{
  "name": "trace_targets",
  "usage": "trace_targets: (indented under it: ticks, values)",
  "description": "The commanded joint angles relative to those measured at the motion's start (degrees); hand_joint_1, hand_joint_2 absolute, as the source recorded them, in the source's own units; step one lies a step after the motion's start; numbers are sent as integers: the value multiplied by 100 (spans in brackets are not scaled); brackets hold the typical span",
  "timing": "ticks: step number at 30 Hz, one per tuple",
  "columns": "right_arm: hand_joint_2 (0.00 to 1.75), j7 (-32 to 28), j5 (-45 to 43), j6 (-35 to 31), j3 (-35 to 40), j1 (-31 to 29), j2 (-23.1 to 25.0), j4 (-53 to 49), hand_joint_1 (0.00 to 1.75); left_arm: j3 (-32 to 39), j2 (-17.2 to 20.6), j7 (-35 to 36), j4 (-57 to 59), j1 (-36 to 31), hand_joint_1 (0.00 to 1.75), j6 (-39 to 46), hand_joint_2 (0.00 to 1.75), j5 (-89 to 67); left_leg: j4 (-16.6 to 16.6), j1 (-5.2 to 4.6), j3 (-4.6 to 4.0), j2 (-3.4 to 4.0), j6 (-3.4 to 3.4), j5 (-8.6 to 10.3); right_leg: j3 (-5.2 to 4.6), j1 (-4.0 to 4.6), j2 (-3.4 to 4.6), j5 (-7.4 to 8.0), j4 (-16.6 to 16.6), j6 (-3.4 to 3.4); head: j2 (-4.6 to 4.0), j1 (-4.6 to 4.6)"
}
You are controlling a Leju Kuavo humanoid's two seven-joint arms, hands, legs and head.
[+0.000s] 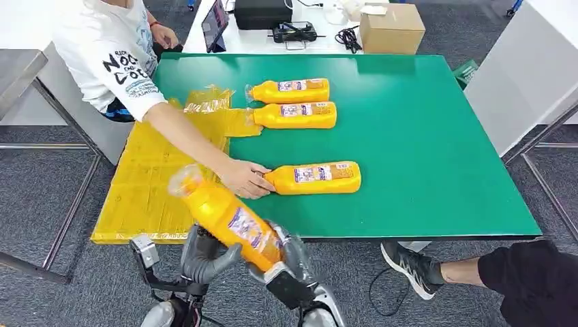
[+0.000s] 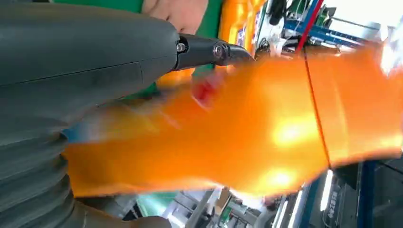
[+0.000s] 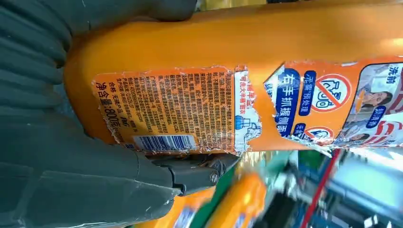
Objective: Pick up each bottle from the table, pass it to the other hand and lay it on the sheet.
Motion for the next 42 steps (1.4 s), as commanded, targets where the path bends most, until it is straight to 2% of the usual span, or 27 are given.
trace_targets:
  ticks: [1, 4, 5, 7, 8, 9, 10, 18, 21, 22, 23, 24, 25, 27, 28, 29, 32, 33, 34, 42]
  values:
    - [175, 71, 28, 125, 617, -517, 10, 1207, 175, -74, 185, 50, 385, -241, 0, -63, 175, 29, -11, 6, 48, 13, -9, -14, 45, 7, 11, -10, -11, -15, 0, -2]
    - [175, 94, 72, 194, 749, -564, 3, 1493, 175, -50, 173, 54, 406, -250, 0, -131, 175, 60, -8, 2, 21, 6, -5, -5, 20, 3, 5, -3, -8, -7, 0, 0]
    - [175, 67, 48, 185, 748, -563, 11, 1559, 175, -40, 172, 56, 410, -251, 0, -142, 175, 68, -13, 7, 66, 16, -12, -22, 63, 9, 13, -17, -15, -20, 0, -2]
    - [175, 67, 48, 185, 748, -563, 11, 1559, 175, -40, 172, 56, 410, -251, 0, -142, 175, 68, -8, 2, 20, 5, -5, -5, 19, 2, 3, -3, -7, -7, 0, -2]
    - [175, 67, 48, 185, 748, -563, 11, 1559, 175, -40, 172, 56, 410, -251, 0, -142, 175, 68, -12, 6, 63, 13, -12, -22, 60, 8, 10, -18, -12, -19, 0, -2]
    - [175, 66, 33, 227, 768, -578, 9, 1588, 175, -38, 172, 59, 412, -247, 0, -155, 175, 77, -8, 4, 21, 1, -6, -5, 22, 4, -1, -4, -8, -9, 0, -2]
    - [175, 81, 65, 225, 794, -585, 1, 1607, 175, -44, 167, 69, 422, -244, 0, -180, 175, 94, -10, 4, 44, 3, -9, -13, 43, 5, 0, -13, -9, -14, 0, -2]
    - [175, 64, -1, 223, 726, -630, 30, 1542, 175, -155, 239, 35, 496, -256, 0, -375, 175, 68, -6, 1, 17, 1, -5, -4, 16, 1, -1, -4, -5, -7, 0, -2]
    - [175, 69, -10, 236, 712, -619, 25, 1515, 175, -167, 245, 26, 492, -255, 2, -395, 175, 62, -5, 4, 38, 5, -8, -14, 37, 5, 3, -12, -7, -13, 0, -4]
    - [175, 68, -18, 238, 699, -612, 28, 1493, 175, -185, 254, 13, 493, -251, 17, -437, 175, 72, -8, 3, 34, 2, -8, -10, 33, 4, -1, -10, -8, -12, 0, -2]
    - [175, 64, -21, 250, 694, -614, 33, 1480, 175, -204, 271, 6, 515, -253, 61, -530, 175, 136, -7, 4, 48, 3, -10, -17, 47, 5, 0, -16, -7, -16, 0, -2]
    - [175, 63, -22, 258, 693, -617, 35, 1477, 175, -214, 279, 1, 525, -252, 147, -571, 175, 158, -7, 3, 33, 1, -8, -11, 32, 4, -1, -11, -6, -12, 0, -4]
    - [175, 58, -27, 279, 692, -626, 44, 1470, 175, -239, 297, -9, 554, -251, 168, -638, 175, 178, -7, 3, 32, 3, -8, -11, 30, 4, 1, -10, -6, -12, 0, -2]
    - [175, 58, -28, 297, 697, -633, 51, 1472, 175, -272, 317, -32, 555, -253, 175, -692, 175, 173, -6, 2, 37, 3, -9, -13, 34, 3, 0, -13, -4, -13, 0, -2]
    - [175, 53, -27, 309, 703, -639, 57, 1477, 175, -279, 321, -78, 559, -257, 175, -773, 175, 215, -6, 5, 51, 6, -11, -19, 47, 6, 3, -18, -4, -18, 0, -2]
    - [175, 47, -32, 322, 705, -648, 64, 1494, 175, -305, 328, -98, 568, -263, 175, -910, 175, 317, -6, 1, 22, 1, -6, -6, 21, 2, -1, -7, -4, -9, 0, -4]
    - [175, 43, -35, 322, 703, -648, 69, 1501, 175, -307, 326, -99, 569, -260, 175, -970, 175, 372, -5, 0, 15, 1, -5, -4, 13, 1, -1, -4, -4, -7, 0, -2]
    - [175, 43, -35, 322, 703, -648, 69, 1501, 175, -307, 326, -99, 569, -260, 175, -970, 175, 372, -6, 5, 55, 7, -12, -21, 52, 7, 4, -19, -6, -18, 0, -4]
    - [175, 43, -35, 322, 703, -648, 69, 1501, 175, -307, 326, -99, 569, -260, 175, -970, 175, 372, -6, 0, 23, 2, -6, -7, 19, 1, 0, -7, -2, -9, 0, -4]
    - [175, 8, -92, 294, 652, -601, 57, 1458, 175, -268, 304, -9, 678, -284, 175, -1138, 175, 598, -5, 3, 43, 4, -9, -17, 41, 5, 1, -16, -4, -15, 0, -2]
